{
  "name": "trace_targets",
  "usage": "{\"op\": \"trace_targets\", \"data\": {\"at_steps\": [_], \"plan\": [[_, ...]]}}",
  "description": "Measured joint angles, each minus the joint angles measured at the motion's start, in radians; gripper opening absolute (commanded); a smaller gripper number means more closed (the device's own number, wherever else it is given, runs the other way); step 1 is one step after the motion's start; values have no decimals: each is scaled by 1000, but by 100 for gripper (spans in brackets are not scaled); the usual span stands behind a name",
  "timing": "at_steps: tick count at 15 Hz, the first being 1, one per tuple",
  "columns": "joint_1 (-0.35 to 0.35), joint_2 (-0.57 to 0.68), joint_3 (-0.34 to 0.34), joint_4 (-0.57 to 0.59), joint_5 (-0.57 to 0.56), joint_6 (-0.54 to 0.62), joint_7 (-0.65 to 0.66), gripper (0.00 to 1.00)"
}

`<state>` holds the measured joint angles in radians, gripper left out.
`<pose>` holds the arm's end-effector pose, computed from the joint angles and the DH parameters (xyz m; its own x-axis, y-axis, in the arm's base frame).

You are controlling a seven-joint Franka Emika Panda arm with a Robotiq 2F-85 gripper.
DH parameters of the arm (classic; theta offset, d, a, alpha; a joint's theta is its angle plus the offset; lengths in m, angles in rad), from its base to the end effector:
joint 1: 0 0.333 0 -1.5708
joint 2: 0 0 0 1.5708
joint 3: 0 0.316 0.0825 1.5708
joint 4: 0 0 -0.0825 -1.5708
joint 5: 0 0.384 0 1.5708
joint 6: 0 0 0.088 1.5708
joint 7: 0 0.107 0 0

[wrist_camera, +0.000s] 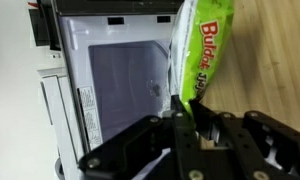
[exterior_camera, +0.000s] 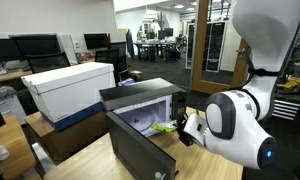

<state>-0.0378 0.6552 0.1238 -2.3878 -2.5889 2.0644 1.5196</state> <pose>0.4356 0.0211 0.0365 0.4527 0.8888 0.0715 0.3535 -0.2525 0.9007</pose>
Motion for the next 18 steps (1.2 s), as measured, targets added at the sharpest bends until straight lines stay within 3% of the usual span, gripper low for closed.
{"op": "trace_targets", "data": {"at_steps": [2, 10, 18], "plan": [[16, -2, -1, -15, -22, -25, 8, 3], [221, -3, -90, -25, -18, -144, 83, 3], [249, 46, -202, 36, -18, -208, 132, 3]]}}
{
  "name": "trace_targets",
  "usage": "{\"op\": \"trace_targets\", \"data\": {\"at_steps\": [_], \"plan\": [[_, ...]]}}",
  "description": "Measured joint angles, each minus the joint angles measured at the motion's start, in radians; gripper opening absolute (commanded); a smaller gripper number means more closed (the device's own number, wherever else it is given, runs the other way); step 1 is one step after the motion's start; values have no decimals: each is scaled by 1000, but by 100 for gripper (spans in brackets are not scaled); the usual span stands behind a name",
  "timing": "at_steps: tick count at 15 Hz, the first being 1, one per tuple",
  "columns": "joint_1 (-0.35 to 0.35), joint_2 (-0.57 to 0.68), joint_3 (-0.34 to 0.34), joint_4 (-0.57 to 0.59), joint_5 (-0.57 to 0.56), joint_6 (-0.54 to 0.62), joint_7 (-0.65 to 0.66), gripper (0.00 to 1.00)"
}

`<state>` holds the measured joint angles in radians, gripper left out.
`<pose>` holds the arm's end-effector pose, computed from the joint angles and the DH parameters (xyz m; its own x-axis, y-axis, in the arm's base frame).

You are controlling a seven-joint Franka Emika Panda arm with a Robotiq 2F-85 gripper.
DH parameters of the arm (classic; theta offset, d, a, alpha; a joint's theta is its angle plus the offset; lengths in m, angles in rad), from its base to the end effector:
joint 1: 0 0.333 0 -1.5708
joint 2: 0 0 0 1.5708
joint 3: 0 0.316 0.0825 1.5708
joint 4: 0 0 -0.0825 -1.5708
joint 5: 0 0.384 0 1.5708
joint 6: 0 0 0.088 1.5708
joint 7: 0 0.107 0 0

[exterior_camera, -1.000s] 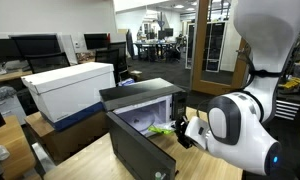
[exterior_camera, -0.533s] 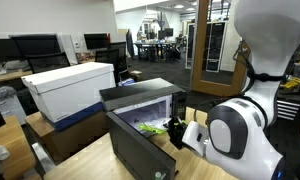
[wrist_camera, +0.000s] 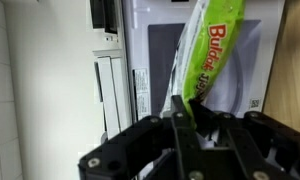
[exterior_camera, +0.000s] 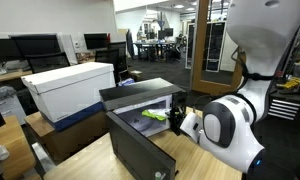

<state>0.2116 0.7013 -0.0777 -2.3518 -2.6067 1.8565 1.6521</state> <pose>0.4632 0.0160 0.0408 0.3836 0.9198 0.0825 0.1371 -0.1451 0.9799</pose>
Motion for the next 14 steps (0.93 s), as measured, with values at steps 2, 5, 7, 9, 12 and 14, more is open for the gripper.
{"op": "trace_targets", "data": {"at_steps": [2, 5, 7, 9, 12, 14], "plan": [[56, 31, -59, 45, 0, 10, 40, 2], [137, 84, -139, 105, 0, 33, 103, 2], [198, 122, -198, 141, 0, 62, 156, 2], [246, 158, -249, 174, 0, 87, 212, 2], [301, 208, -312, 221, 0, 121, 312, 2], [321, 240, -344, 252, 0, 129, 384, 2]]}}
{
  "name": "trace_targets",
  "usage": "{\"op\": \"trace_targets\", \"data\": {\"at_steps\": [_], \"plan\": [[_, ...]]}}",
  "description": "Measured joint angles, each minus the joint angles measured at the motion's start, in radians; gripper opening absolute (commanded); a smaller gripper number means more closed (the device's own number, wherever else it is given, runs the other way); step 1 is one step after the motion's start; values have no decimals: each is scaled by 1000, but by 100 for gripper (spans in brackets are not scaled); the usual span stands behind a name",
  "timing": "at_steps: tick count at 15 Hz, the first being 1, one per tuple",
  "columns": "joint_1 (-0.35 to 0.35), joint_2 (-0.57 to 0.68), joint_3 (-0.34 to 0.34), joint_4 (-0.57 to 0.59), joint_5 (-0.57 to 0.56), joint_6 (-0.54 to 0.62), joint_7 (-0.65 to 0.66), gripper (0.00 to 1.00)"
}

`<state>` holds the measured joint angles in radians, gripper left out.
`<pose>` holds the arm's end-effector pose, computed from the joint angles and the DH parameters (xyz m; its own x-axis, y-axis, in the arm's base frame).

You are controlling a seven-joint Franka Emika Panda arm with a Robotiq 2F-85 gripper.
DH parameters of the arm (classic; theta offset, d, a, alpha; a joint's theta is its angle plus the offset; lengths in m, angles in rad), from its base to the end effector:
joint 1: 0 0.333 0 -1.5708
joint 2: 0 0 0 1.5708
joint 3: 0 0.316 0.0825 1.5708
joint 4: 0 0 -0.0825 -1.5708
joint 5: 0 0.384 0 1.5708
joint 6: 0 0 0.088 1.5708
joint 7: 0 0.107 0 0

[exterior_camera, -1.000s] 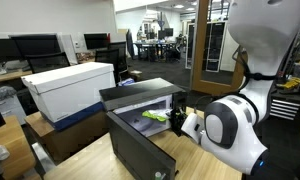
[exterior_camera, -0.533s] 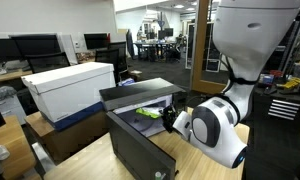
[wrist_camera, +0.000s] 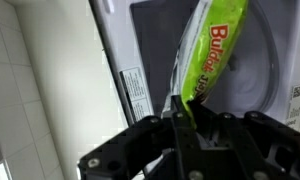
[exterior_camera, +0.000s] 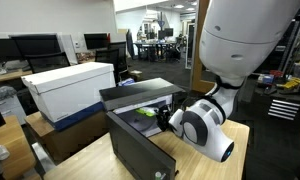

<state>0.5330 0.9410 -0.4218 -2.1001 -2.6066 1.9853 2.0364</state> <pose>0.5270 -0.0030 0.0133 0.3075 0.9200 0.2431 0.0354 -0.2664 0.9632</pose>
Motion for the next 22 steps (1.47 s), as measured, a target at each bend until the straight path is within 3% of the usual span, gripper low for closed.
{"op": "trace_targets", "data": {"at_steps": [3, 6, 8, 14, 19, 22], "plan": [[4, 35, -23, 38, 0, 5, 129, 2], [-16, 47, -39, 88, 0, 80, 294, 2], [-22, 51, -44, 103, 0, 109, 322, 2], [-20, 130, -63, 156, 0, 123, 321, 2], [-13, 222, -63, 199, 6, -1, 244, 2], [-8, 235, -63, 217, 21, -11, 197, 2]]}}
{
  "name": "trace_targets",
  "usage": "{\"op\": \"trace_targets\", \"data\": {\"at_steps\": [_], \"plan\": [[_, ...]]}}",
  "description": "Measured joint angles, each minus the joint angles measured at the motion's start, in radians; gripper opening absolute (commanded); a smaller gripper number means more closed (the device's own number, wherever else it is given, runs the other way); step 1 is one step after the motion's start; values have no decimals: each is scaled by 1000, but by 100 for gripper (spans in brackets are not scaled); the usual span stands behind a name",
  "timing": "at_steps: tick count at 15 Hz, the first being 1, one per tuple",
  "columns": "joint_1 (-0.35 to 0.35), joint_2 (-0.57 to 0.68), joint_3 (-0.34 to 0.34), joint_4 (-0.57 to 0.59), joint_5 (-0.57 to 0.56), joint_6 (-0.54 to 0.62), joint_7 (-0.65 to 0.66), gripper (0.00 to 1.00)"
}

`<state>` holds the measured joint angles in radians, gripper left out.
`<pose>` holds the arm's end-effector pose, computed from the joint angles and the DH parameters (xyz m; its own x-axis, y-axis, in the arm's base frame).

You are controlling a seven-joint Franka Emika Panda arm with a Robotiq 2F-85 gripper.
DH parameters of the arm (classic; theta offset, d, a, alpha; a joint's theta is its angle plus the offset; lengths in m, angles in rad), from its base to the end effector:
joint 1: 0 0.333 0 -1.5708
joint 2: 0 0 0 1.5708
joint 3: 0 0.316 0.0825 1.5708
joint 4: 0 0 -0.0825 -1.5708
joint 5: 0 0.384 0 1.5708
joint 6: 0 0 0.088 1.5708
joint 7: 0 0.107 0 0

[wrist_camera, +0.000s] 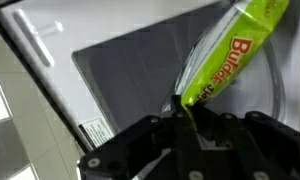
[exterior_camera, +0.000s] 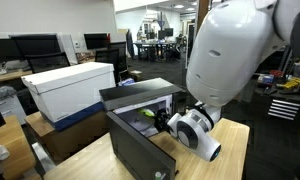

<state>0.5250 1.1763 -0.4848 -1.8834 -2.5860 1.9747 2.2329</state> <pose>0.5619 -0.0358 -0.0368 0.2715 0.8989 0.3439 -0.0445 -0.3452 0.9375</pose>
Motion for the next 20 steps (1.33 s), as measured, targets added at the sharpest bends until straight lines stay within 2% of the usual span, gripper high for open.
{"op": "trace_targets", "data": {"at_steps": [1, 2, 7, 10, 13, 18, 19, 20], "plan": [[-15, -6, 19, 4, -5, -15, -42, 3], [-56, -21, 68, 10, -15, -50, -116, 2], [-91, -35, 113, 27, -7, -86, -232, 2], [-174, -38, 205, 53, -20, -156, -372, 3], [-188, -17, 201, 91, -8, -159, -413, 2], [-268, 16, 248, 182, -12, -171, -503, 3], [-274, 24, 246, 200, -11, -170, -504, 33], [-276, 33, 244, 213, -10, -169, -505, 35]]}}
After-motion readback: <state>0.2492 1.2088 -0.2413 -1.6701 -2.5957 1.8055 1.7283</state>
